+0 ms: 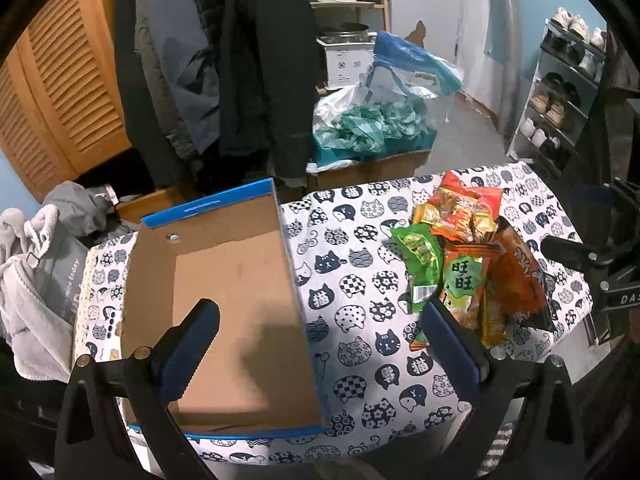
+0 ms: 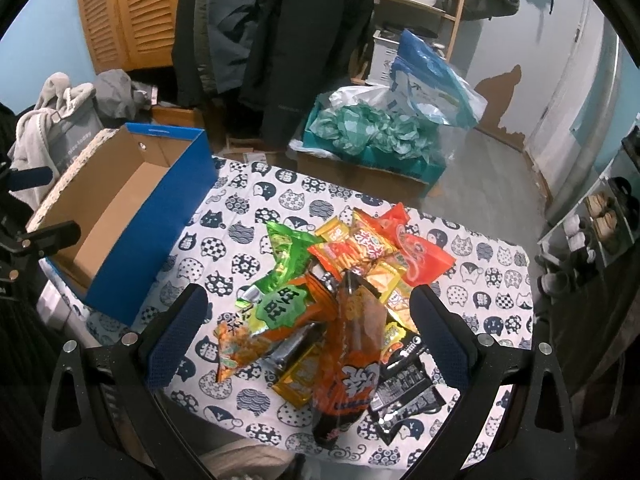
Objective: Organize snacks
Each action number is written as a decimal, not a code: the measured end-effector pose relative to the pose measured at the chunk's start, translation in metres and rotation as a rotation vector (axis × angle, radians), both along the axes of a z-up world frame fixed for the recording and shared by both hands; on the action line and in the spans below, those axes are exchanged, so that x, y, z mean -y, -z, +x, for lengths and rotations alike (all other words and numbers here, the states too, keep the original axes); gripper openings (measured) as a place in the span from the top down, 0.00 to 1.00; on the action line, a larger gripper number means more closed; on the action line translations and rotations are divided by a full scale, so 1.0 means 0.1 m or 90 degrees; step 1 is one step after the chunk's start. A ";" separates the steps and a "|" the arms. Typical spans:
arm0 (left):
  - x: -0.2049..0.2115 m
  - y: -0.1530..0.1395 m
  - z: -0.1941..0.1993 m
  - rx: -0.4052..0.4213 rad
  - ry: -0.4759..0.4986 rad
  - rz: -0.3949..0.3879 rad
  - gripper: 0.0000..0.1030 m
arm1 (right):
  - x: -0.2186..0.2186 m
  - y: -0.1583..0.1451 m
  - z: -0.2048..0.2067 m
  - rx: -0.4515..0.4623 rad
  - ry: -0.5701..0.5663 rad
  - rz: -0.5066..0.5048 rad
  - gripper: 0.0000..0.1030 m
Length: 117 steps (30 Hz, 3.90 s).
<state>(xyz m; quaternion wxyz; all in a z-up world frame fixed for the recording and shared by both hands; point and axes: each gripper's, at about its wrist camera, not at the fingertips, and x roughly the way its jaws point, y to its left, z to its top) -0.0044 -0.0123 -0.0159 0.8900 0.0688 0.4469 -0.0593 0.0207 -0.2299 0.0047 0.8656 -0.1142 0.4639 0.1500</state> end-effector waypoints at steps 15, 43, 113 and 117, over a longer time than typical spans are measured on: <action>0.37 0.37 0.34 -0.097 0.057 -0.014 0.00 | 0.31 0.39 0.19 -0.077 0.056 -0.035 0.04; 1.16 1.13 0.73 -0.208 0.139 -0.024 0.00 | 0.57 1.29 0.39 -0.218 0.080 -0.034 0.34; -0.21 -0.01 0.34 -0.012 0.012 -0.034 0.73 | -0.71 -0.01 0.38 -0.088 -0.050 0.084 0.63; -0.46 -0.03 0.33 0.005 -0.015 -0.022 0.73 | -0.98 -0.05 0.43 -0.097 -0.070 0.102 0.63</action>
